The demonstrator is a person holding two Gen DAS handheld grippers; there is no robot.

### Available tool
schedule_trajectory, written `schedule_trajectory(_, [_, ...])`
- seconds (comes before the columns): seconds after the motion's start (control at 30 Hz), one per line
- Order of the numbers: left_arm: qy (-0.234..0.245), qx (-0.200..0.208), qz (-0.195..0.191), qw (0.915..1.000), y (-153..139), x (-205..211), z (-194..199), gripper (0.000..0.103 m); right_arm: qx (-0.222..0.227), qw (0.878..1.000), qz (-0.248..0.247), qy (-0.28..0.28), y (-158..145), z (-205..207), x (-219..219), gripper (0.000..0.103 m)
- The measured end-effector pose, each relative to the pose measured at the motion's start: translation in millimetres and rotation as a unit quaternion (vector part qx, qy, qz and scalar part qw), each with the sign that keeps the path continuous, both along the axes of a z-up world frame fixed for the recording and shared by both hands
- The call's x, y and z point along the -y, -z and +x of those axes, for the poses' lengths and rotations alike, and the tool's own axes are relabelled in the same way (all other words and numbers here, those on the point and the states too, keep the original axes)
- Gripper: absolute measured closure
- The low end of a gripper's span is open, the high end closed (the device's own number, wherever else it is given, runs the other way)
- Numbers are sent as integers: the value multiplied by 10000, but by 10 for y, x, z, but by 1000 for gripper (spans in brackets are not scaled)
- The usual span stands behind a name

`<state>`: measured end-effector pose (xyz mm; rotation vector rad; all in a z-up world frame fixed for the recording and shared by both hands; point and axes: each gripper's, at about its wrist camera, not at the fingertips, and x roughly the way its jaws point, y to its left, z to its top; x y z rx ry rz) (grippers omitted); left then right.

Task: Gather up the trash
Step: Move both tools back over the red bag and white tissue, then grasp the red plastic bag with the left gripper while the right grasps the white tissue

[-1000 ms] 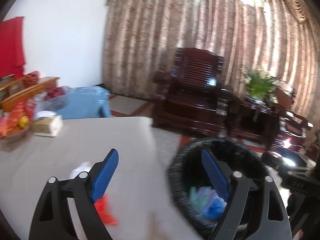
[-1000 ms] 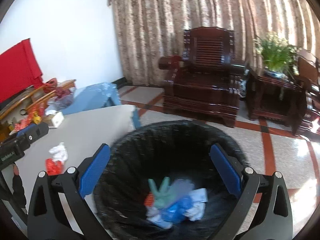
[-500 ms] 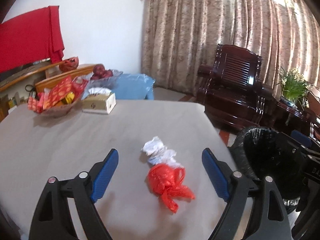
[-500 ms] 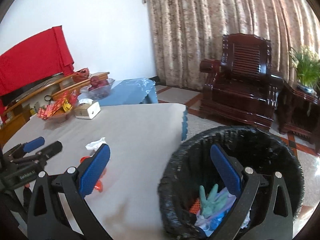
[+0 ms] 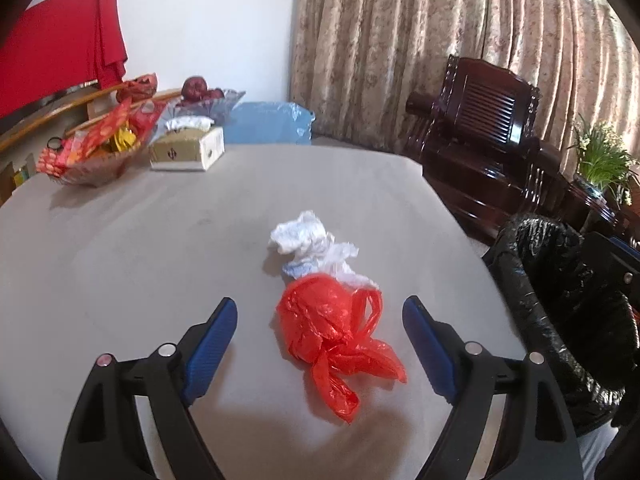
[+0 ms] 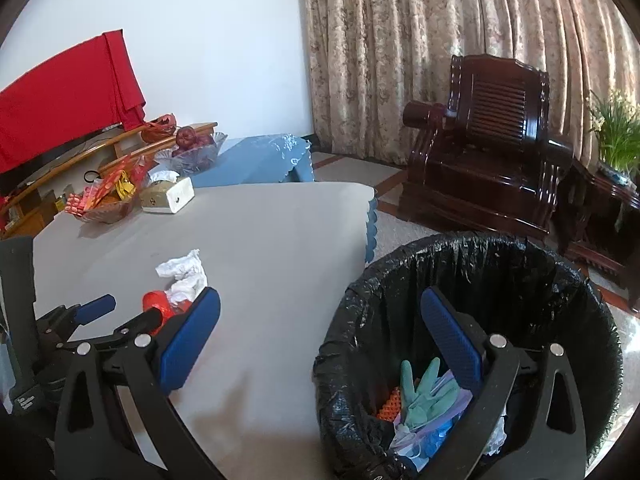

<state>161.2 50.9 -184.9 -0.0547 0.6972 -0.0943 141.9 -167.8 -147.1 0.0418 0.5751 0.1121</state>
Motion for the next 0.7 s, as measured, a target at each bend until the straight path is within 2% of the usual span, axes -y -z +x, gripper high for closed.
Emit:
schedule_trajectory(0.17, [16, -228, 22, 9997, 107, 57, 79, 24, -65, 10000, -26, -13, 60, 38, -2, 5])
schedule_trajectory(0.27, [96, -507, -9, 9987, 184, 81, 156, 45, -70, 10000, -56, -19, 67, 46, 7, 5])
schedule_trajectory(0.33, [84, -590, -69, 9982, 212, 76, 168, 65, -83, 9999, -63, -19, 71, 55, 8, 5])
schedule_trajectory(0.5, [55, -472, -132, 9988, 139, 21, 87, 71, -65, 9999, -72, -70, 63, 61, -23, 5])
schedule_trajectory(0.7, [-52, -121, -171, 9998, -163, -199, -65, 72, 38, 9995, -108, -285, -7, 99, -183, 5])
